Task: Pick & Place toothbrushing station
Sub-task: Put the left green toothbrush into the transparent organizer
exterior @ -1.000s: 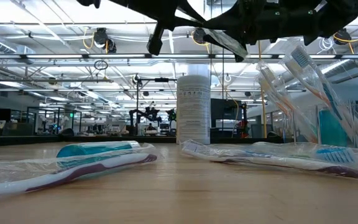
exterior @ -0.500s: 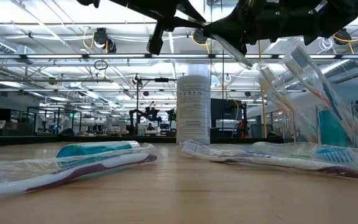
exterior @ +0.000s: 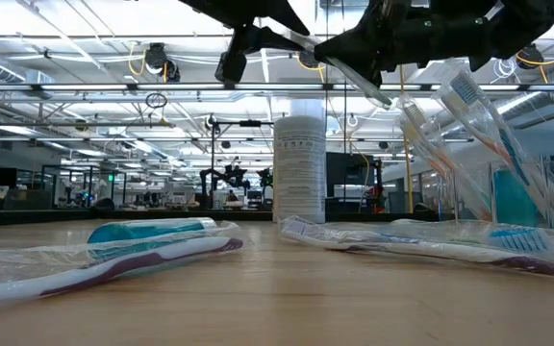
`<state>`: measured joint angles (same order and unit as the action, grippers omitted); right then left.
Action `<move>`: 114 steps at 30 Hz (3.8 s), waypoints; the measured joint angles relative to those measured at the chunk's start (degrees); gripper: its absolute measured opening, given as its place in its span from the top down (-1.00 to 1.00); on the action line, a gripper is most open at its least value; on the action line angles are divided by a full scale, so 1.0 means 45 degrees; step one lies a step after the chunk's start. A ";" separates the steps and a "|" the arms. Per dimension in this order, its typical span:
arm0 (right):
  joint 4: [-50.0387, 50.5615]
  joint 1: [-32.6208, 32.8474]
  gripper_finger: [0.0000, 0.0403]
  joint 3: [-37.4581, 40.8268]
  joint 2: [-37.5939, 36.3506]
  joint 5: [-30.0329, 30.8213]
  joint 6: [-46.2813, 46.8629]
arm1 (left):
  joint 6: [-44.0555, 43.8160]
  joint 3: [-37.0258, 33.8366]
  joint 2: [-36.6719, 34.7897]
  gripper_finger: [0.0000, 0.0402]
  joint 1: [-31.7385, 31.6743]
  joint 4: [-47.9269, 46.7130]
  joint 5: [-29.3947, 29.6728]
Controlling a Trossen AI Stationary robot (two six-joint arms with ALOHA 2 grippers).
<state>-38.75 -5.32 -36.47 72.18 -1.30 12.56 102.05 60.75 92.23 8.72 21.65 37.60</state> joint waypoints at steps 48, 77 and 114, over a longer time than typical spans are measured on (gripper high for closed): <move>-0.6216 0.9257 0.90 0.7777 -0.5359 0.8545 -0.3910 | -1.9051 -0.0023 -0.4505 0.15 -0.0520 -0.8905 -0.3699; -0.3259 1.0278 0.85 0.6955 -0.2979 0.9947 -0.2233 | -1.8454 -0.0010 -0.3735 0.15 -0.1260 -0.7150 -0.3729; 0.5404 0.8338 0.00 0.0813 -0.3259 0.9449 -0.2799 | -1.8140 -0.0010 -0.3735 0.15 -0.1240 -0.6849 -0.3728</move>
<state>-14.44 32.20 -32.81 57.52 41.22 -0.04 20.42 60.71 75.42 3.14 -9.17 20.82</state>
